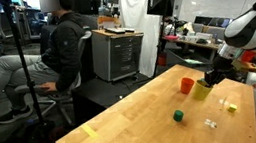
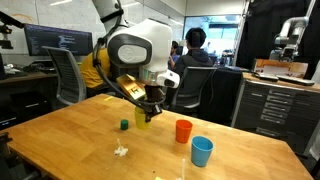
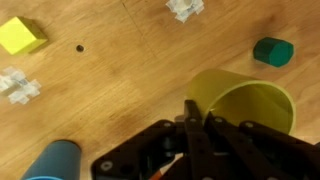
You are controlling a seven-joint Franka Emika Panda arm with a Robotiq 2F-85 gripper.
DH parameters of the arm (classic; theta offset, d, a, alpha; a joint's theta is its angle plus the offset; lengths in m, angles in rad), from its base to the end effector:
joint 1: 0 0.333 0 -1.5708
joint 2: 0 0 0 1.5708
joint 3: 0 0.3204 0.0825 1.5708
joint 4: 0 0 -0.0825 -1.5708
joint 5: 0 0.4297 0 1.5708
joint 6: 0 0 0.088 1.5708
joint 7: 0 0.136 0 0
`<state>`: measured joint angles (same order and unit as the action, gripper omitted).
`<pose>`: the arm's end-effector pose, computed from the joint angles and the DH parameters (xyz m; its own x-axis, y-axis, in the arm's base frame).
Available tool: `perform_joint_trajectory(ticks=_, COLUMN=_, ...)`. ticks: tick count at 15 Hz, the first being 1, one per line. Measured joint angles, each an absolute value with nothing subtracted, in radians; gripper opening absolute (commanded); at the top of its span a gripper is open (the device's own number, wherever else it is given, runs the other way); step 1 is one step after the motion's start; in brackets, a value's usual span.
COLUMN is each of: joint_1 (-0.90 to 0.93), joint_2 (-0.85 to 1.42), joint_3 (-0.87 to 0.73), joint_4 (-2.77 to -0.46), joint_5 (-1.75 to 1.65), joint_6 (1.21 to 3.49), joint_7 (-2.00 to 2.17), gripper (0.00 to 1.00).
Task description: Stack the cups into the orange cup
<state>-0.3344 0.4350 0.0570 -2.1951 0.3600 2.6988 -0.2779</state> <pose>0.5641 -0.1664 0.1244 0.9412 -0.3269 0.0855 -0.3084 -0.9344 -0.1784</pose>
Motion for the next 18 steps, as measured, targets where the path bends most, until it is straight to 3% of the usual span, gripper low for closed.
perform_joint_trajectory(ticks=8, joint_1=-0.325, joint_2=0.289, joint_3=-0.046, joint_4=-2.126, joint_5=0.302, joint_6=2.461, joint_7=-0.211, gripper=0.03)
perform_joint_trajectory(ticks=18, joint_1=-0.327, joint_2=0.277, joint_3=-0.126, joint_4=-1.936, joint_5=0.302, joint_6=2.292, joint_7=-0.211, gripper=0.03)
